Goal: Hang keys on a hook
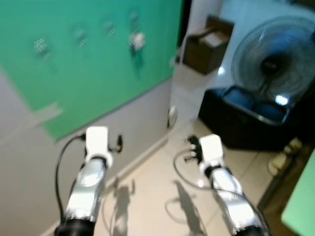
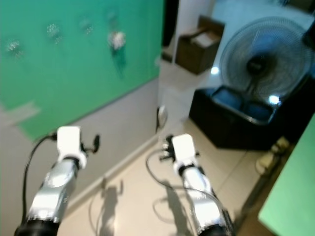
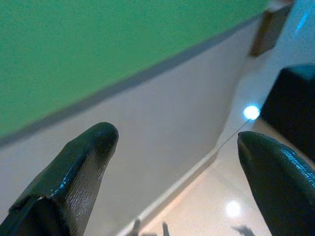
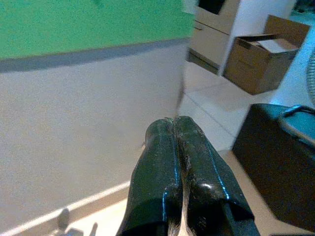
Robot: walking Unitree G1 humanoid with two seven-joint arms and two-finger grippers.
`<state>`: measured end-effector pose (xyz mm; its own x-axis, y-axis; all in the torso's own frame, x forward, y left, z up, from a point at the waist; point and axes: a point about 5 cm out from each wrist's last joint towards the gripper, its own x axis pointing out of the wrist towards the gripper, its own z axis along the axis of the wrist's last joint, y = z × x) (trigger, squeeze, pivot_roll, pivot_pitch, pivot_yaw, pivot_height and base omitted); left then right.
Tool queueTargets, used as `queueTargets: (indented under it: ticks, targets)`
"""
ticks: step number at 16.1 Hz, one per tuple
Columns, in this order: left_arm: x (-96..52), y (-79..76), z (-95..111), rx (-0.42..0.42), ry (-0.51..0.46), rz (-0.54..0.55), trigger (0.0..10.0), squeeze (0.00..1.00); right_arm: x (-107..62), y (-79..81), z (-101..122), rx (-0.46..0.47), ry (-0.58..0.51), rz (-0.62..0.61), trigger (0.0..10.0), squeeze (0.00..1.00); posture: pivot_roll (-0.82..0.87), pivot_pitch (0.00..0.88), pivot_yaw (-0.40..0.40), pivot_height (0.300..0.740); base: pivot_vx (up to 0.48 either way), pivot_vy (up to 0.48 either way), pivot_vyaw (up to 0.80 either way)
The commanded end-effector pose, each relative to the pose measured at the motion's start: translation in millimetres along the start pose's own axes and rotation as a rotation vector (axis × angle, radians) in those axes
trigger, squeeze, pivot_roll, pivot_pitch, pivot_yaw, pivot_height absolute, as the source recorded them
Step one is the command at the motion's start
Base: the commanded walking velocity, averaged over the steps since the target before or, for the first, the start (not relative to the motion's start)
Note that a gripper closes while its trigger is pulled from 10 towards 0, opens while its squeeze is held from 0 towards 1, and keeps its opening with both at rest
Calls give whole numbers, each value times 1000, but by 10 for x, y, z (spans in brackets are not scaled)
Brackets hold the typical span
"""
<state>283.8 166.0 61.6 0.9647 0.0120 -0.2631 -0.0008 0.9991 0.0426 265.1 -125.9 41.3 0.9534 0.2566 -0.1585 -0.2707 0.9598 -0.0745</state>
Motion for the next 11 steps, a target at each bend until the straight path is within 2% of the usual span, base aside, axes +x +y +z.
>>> queueTargets:
  ticks: [1, 4, 9, 11]
  targets:
    - [-18, -73, -27, 38, 7, -33, 10000, 0, 14, -16, 28, -1, -4, -4, 10000, 0, 28, 0, -10, 740, 296, -375, 544]
    - [-45, -132, -23, 96, -6, -63, 10000, 0, 0, -2, 18, 11, 8, -4, 10000, 0, 22, 0, -7, 740, 0, -456, 542]
    - [-46, -172, -19, 93, -4, -78, 10000, 0, -4, -16, 25, -12, 8, -12, 10000, 0, 16, 0, -5, 740, 0, -480, 546]
    - [-62, -134, -6, 82, -10, -75, 10000, 0, -10, -48, 64, -9, -5, -33, 10000, 0, 16, 0, -4, 740, 0, -480, 538]
